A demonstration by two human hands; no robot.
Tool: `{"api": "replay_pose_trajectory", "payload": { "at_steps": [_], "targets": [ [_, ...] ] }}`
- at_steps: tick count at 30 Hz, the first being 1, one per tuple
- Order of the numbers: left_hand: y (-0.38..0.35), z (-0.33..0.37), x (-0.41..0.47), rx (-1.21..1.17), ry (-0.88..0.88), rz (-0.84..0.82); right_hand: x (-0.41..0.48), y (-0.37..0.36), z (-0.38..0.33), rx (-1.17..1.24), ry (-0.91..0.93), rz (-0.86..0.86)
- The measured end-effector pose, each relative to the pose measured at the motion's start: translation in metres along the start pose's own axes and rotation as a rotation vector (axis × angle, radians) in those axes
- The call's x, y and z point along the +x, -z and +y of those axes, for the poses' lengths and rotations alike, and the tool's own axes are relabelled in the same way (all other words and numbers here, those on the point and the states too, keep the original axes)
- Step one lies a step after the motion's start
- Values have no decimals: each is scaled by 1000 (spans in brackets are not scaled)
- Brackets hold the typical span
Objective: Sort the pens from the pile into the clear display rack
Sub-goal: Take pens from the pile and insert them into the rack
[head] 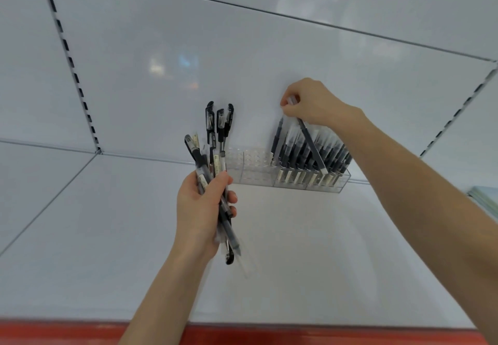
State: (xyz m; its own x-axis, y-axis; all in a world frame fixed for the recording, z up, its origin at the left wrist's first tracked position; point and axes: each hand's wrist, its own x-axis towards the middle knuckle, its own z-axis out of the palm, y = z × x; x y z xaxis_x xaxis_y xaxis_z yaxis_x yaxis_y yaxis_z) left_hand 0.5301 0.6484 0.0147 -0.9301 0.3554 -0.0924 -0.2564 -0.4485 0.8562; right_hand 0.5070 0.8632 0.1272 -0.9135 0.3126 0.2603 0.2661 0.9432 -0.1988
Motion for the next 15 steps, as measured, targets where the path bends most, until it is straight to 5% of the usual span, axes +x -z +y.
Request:
{"api": "replay_pose_trajectory", "payload": {
  "at_steps": [9, 15],
  "targets": [
    [-1, -2, 2, 3, 4, 2, -6, -2, 1, -14, 23, -89],
    [0, -3, 2, 2, 1, 6, -16, 38, 10, 367, -73, 188]
  ]
}}
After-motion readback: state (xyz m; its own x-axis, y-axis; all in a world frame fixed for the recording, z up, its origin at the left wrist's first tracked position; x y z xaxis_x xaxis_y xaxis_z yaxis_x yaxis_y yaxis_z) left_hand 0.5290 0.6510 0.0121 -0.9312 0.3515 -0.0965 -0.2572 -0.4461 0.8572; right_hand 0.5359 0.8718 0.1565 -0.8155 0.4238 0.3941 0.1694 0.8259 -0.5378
